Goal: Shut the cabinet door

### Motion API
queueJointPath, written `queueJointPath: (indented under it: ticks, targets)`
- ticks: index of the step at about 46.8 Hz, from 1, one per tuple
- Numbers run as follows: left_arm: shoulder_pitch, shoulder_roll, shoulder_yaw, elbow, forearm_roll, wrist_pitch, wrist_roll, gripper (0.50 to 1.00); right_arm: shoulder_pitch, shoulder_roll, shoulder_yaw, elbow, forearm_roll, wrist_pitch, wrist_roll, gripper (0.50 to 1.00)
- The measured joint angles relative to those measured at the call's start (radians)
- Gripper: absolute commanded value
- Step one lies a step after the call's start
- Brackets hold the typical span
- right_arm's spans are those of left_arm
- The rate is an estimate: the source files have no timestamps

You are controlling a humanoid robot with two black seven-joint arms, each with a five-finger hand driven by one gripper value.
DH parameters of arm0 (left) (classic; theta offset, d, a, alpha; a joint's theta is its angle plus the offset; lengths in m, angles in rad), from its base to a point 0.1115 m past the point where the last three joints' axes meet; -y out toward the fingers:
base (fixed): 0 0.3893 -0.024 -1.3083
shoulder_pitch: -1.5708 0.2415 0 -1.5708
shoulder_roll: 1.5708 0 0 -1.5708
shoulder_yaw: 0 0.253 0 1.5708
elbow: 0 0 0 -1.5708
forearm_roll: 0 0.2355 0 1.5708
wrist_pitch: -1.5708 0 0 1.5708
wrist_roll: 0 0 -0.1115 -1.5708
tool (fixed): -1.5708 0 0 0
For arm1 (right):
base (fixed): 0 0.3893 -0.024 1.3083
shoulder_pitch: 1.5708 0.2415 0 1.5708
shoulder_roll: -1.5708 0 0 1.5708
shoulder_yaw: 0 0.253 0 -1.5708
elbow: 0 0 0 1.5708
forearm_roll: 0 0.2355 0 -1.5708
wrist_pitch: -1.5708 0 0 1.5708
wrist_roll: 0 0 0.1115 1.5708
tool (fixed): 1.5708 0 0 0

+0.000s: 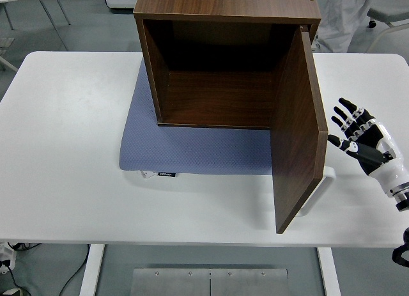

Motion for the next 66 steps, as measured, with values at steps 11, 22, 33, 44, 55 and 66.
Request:
queueJointPath:
  ticks: [11,22,33,44,55,66]
  targets:
    - [0.000,0.000,0.000,0.000,0.003,0.000,0.000,1.000,0.000,0.000,0.000,0.000,0.000,0.000,0.000,1.000]
    - [0.000,0.000,-0.001,0.000,0.000,0.001,0.000,1.000,-0.001,-0.001,0.000,0.000,0.000,0.000,0.000,1.000]
    - [0.002,0.000,-0.001,0.000,-0.001,0.001,0.000,1.000,-0.001,0.000,0.000,0.000,0.000,-0.001,0.000,1.000]
    - [0.002,0.000,-0.001,0.000,-0.001,0.000,0.000,1.000,-0.003,-0.003,0.001,0.000,0.000,-0.001,0.000,1.000]
    - [0.002,0.000,-0.001,0.000,-0.001,0.000,0.000,1.000,-0.003,-0.002,0.001,0.000,0.000,-0.002,0.000,1.000]
    - [0.002,0.000,-0.001,0.000,0.000,0.000,0.000,1.000,-0.003,-0.003,0.003,0.000,0.000,-0.002,0.000,1.000]
